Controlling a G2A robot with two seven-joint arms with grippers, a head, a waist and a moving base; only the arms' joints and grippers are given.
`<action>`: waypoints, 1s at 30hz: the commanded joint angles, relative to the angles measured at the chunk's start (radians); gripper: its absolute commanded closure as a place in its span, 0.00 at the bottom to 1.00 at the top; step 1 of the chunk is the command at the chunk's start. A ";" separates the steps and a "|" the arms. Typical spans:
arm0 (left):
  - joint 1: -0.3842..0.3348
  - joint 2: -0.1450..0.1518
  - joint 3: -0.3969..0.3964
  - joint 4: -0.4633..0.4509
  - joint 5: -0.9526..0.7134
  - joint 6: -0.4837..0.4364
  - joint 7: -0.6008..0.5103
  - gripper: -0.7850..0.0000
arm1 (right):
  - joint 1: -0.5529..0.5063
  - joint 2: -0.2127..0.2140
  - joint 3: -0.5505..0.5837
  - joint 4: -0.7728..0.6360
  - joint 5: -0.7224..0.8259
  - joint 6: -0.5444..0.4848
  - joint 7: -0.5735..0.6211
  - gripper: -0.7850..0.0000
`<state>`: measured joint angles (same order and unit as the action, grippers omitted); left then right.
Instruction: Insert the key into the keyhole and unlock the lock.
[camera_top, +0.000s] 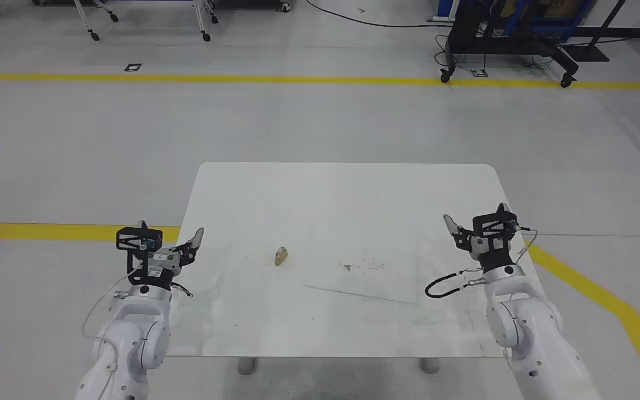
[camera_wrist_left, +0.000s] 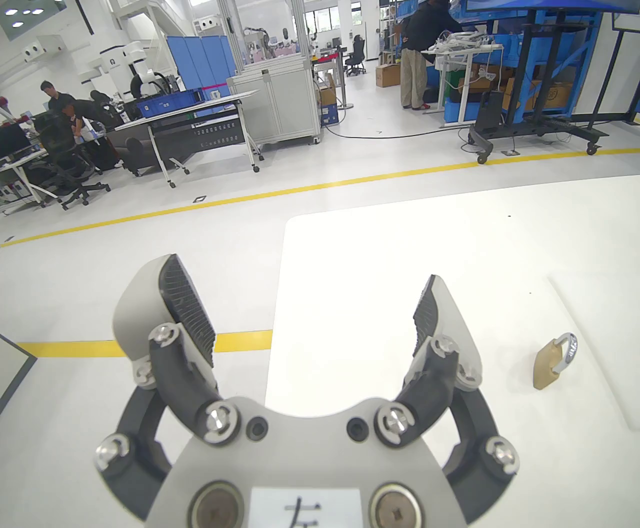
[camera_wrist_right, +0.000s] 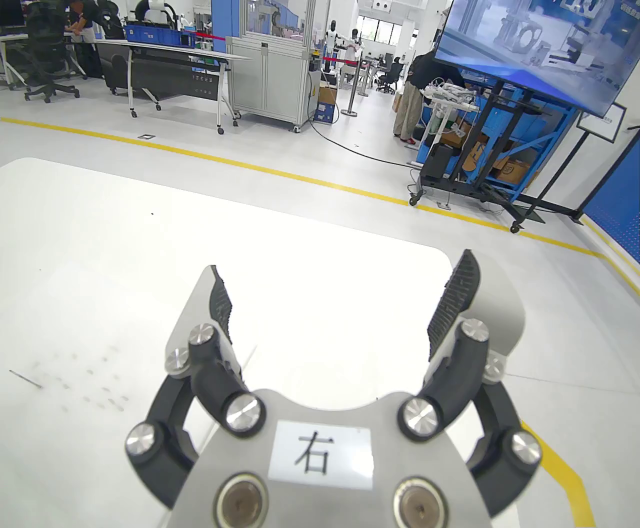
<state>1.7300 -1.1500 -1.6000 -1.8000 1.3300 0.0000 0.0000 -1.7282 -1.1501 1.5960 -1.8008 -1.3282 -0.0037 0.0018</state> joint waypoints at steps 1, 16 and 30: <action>0.000 0.000 0.000 0.000 0.000 0.000 0.000 0.00 | 0.020 0.000 -0.036 0.006 0.011 -0.086 0.016 0.00; 0.000 0.000 0.000 0.000 0.000 0.000 0.000 0.00 | 0.352 -0.011 -0.299 0.340 0.236 -0.727 0.229 0.00; 0.000 0.000 0.000 0.000 0.000 0.000 0.000 0.00 | 0.554 0.023 -0.530 0.505 0.356 -1.009 0.422 0.03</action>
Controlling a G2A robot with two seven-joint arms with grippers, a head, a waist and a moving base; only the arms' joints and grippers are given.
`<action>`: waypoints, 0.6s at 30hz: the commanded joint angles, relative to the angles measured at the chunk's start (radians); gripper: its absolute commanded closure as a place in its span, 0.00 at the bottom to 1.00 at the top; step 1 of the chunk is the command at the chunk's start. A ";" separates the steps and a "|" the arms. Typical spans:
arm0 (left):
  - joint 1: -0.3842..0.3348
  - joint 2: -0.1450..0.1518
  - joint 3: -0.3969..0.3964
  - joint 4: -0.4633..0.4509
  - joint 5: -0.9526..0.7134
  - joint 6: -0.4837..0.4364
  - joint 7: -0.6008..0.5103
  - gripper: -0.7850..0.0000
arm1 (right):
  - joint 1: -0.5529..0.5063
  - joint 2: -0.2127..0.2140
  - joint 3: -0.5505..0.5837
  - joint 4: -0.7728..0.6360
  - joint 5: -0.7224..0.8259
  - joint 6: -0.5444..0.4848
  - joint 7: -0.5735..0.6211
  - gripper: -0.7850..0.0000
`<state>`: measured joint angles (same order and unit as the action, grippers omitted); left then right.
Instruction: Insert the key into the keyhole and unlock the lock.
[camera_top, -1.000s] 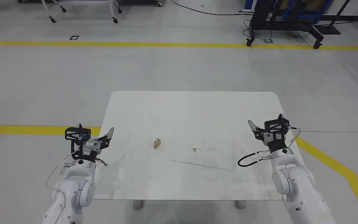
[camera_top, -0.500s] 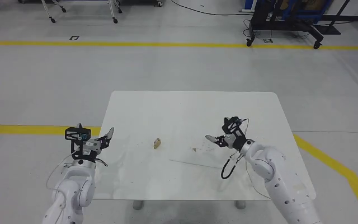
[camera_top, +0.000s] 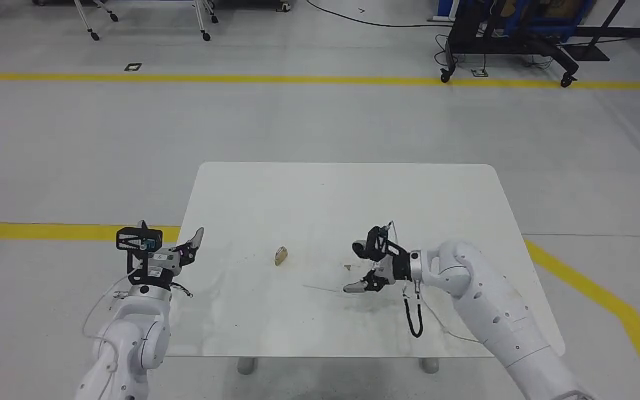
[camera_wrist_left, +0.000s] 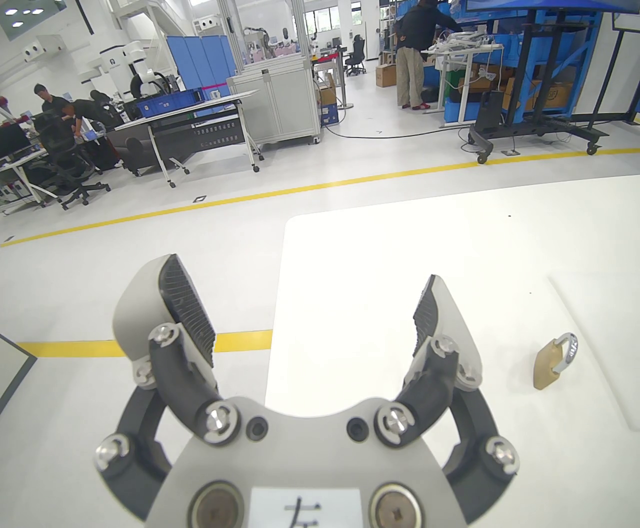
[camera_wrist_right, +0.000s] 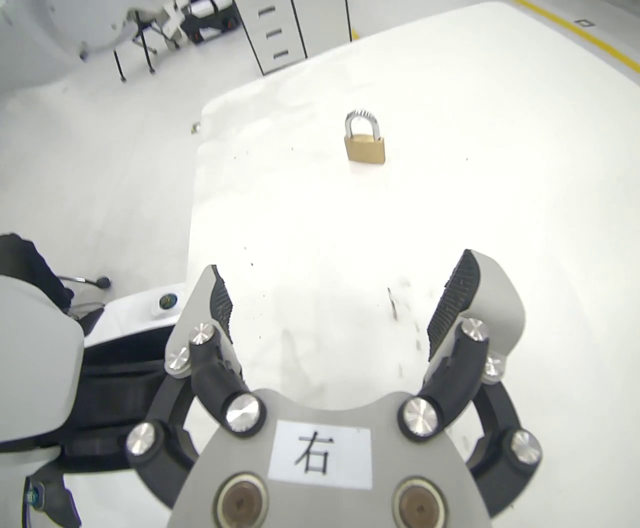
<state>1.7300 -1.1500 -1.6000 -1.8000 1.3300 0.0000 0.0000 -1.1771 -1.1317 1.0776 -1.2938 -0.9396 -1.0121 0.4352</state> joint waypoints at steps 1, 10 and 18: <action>0.000 0.000 0.000 0.000 0.000 0.000 0.000 0.00 | 0.009 0.009 -0.015 -0.004 -0.074 0.000 -0.014 0.19; 0.000 0.000 0.000 0.000 0.000 0.000 0.000 0.00 | 0.020 0.009 -0.066 -0.003 -0.348 0.072 -0.170 0.55; 0.000 0.000 0.000 0.000 0.000 0.000 0.000 0.00 | 0.032 0.000 -0.108 0.016 -0.464 0.183 -0.251 0.70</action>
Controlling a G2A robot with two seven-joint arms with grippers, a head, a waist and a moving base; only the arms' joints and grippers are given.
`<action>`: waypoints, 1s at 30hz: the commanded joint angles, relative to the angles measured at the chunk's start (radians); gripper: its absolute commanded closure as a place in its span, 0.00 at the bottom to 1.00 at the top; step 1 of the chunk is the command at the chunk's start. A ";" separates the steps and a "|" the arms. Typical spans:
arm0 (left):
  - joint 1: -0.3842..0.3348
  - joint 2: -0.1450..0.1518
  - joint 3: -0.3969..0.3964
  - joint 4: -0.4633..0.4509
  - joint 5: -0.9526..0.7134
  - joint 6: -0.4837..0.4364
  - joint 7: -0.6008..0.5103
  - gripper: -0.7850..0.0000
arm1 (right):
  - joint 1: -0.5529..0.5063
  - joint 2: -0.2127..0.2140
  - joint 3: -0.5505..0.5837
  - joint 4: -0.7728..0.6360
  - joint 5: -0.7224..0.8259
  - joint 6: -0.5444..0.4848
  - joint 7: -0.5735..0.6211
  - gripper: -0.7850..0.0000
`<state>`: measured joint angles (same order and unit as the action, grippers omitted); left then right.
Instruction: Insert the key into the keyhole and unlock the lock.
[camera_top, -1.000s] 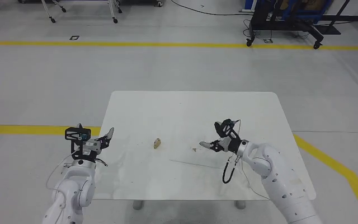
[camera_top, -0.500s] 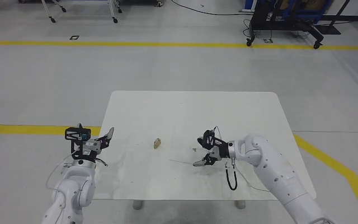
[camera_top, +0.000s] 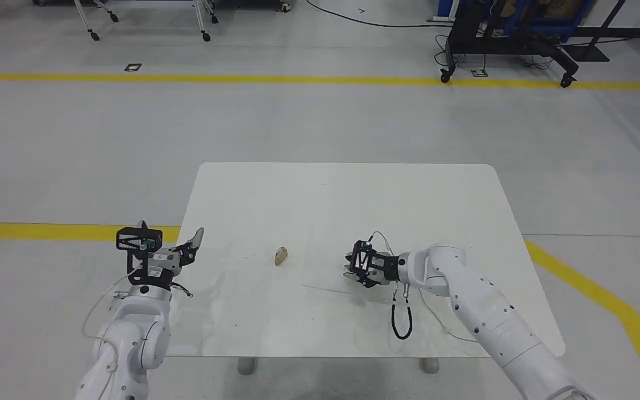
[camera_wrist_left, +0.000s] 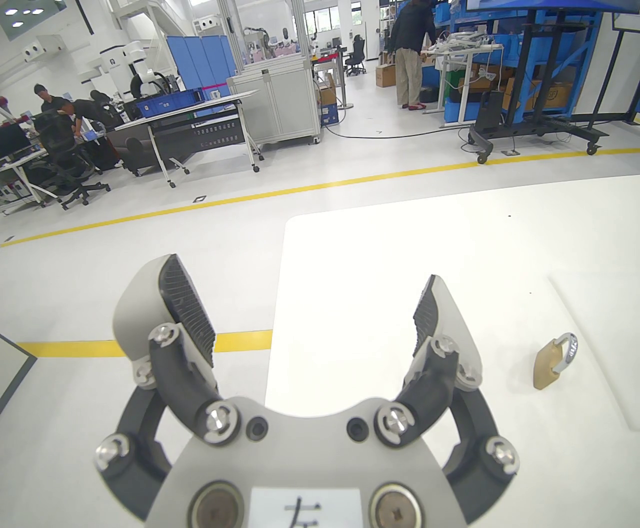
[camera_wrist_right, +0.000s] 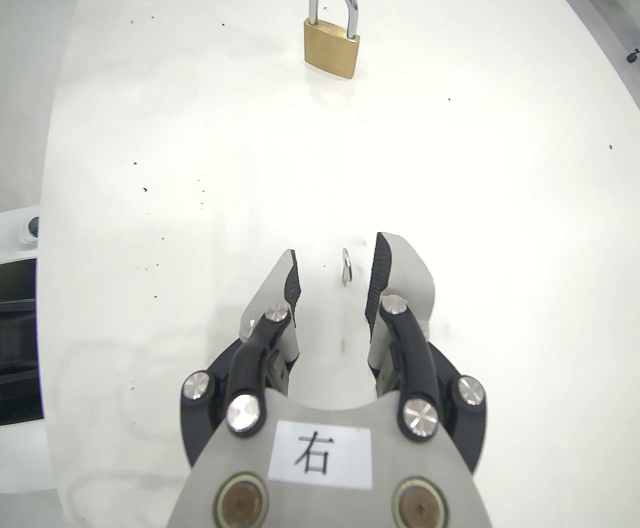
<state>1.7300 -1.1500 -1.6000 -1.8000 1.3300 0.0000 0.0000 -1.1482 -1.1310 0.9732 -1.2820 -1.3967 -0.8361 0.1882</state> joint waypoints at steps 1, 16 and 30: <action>0.000 0.000 0.000 0.000 0.000 0.000 0.000 0.00 | 0.005 -0.001 -0.007 0.008 -0.012 0.010 -0.006 0.75; 0.000 0.000 0.000 0.000 0.000 0.000 0.000 0.00 | -0.002 0.014 0.015 -0.023 -0.067 0.008 -0.049 1.00; 0.000 0.000 0.000 0.000 0.000 0.000 0.000 0.00 | -0.062 0.040 0.077 -0.097 -0.091 -0.004 -0.091 1.00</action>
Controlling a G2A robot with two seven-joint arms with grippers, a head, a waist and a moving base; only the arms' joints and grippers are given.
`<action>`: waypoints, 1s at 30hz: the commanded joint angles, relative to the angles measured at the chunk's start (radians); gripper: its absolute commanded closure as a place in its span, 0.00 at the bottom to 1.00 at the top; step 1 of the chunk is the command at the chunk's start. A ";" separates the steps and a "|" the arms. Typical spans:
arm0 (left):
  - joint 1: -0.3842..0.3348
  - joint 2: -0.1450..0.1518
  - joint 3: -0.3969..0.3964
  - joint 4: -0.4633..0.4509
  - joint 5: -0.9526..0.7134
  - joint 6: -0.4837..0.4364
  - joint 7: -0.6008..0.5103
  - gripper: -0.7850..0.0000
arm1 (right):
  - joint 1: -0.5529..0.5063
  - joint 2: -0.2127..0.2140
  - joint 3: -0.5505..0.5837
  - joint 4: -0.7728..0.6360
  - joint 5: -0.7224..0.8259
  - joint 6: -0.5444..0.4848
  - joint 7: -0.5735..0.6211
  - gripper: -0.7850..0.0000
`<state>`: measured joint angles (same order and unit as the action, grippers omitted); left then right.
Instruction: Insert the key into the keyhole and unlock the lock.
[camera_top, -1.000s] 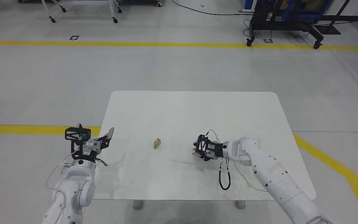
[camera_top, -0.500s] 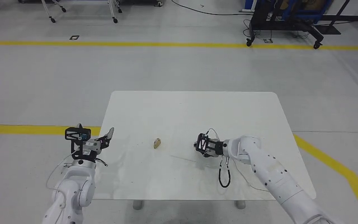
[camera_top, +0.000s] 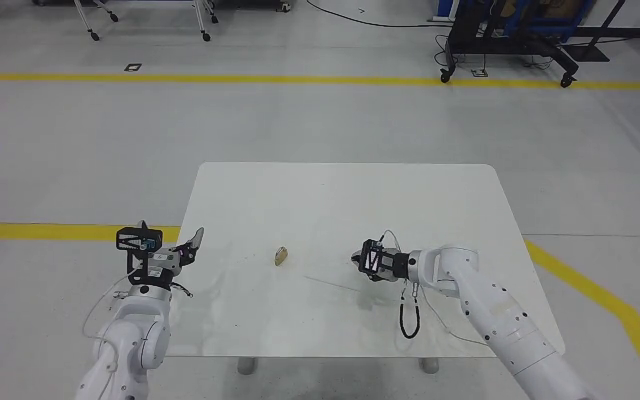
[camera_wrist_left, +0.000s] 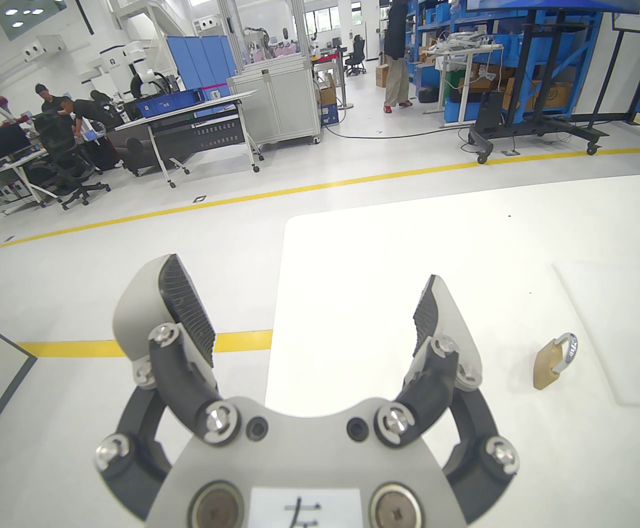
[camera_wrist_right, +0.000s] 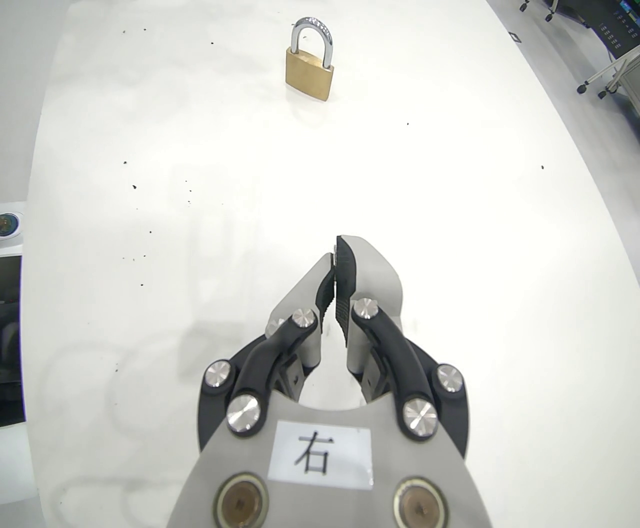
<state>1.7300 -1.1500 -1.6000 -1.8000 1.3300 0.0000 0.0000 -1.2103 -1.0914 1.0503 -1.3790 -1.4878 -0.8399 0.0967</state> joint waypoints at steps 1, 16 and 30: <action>0.000 0.000 0.000 0.000 0.000 0.000 0.000 0.00 | 0.000 0.000 0.000 0.000 0.000 0.000 0.000 1.00; 0.000 0.000 0.000 0.000 0.000 0.000 0.000 0.00 | -0.065 0.015 0.112 0.042 0.210 -0.140 -0.568 1.00; -0.003 0.000 0.001 -0.003 -0.005 -0.011 0.003 0.00 | -0.052 0.014 0.119 0.085 0.205 -0.151 -0.659 1.00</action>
<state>1.7286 -1.1501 -1.6003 -1.8015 1.3283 -0.0024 0.0019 -1.2618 -1.0777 1.1688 -1.2940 -1.2826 -0.9907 -0.5622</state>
